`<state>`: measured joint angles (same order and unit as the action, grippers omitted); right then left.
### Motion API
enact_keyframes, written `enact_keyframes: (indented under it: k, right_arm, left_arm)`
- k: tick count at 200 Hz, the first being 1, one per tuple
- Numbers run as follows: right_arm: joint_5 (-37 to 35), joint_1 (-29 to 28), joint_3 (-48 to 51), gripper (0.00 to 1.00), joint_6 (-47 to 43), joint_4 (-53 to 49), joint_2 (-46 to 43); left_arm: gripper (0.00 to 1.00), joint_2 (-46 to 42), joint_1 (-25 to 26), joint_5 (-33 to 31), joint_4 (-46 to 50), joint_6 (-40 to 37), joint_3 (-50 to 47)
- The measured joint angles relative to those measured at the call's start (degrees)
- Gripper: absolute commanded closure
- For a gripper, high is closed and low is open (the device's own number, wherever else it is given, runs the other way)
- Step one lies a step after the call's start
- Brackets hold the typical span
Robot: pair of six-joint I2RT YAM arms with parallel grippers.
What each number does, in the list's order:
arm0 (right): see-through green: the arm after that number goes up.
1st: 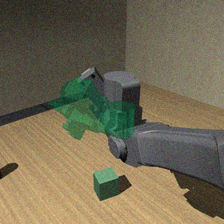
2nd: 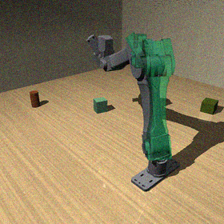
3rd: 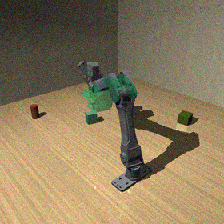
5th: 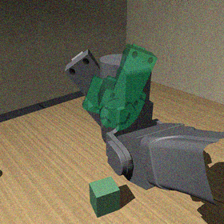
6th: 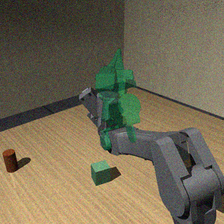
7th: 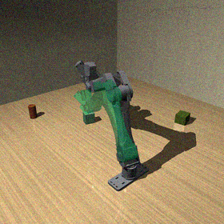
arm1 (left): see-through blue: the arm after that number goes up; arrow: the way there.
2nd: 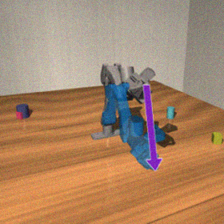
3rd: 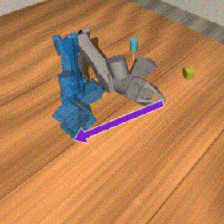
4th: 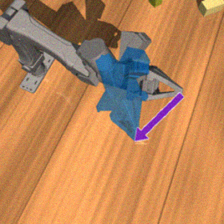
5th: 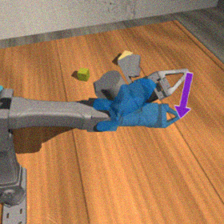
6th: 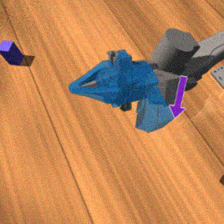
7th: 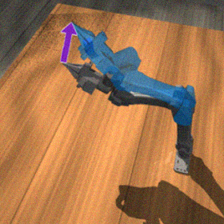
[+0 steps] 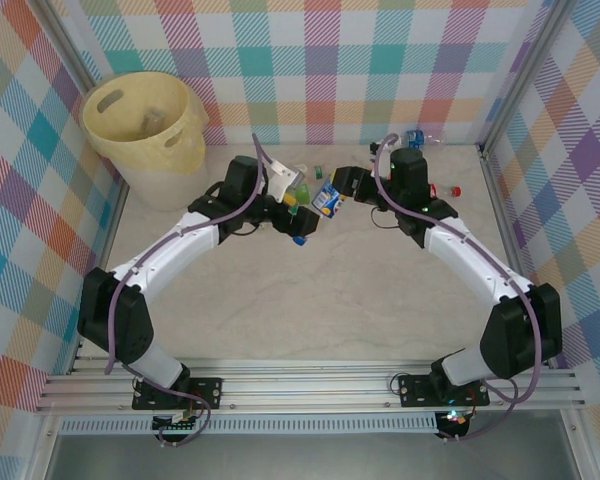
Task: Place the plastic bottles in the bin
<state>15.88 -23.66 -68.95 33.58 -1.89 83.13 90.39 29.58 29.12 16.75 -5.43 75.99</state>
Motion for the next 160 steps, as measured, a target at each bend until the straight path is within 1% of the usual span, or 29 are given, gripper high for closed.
enact_keyframes:
  k: [30, 41, 57, 82, 94, 127, 160]
  right_arm:
    - [0.1, -2.4, -4.1, 0.53, 1.3, -2.1, 2.3]
    - [0.5, -3.1, -5.3, 0.53, 2.1, -2.5, 3.2]
    - [0.7, -3.8, -7.0, 0.52, 3.1, -3.0, 4.9]
    - [0.9, -4.0, -7.5, 0.49, 4.1, -4.0, 6.1]
    - [0.7, -3.8, -7.5, 0.47, 4.3, -4.7, 6.1]
    - [0.6, -3.3, -7.6, 0.28, 5.1, -5.2, 5.9]
    - [0.0, -2.6, -7.5, 0.18, 6.1, -5.1, 4.7]
  left_arm:
    - [0.01, 0.8, 0.8, 0.4, 1.4, -1.1, 1.3]
    - [0.05, 1.6, 1.4, 0.4, 1.8, -1.6, 2.0]
    - [0.15, 2.7, 1.9, 0.5, 1.8, -1.7, 2.6]
    - [0.38, 3.8, 2.0, 1.0, 1.8, -1.9, 2.9]
    - [0.47, 4.5, 1.7, 1.6, 1.6, -1.5, 2.9]
    - [0.51, 4.8, 1.5, 3.1, 0.2, -0.2, 2.9]
    - [0.51, 4.6, 1.0, 4.5, -3.8, 1.2, 2.5]
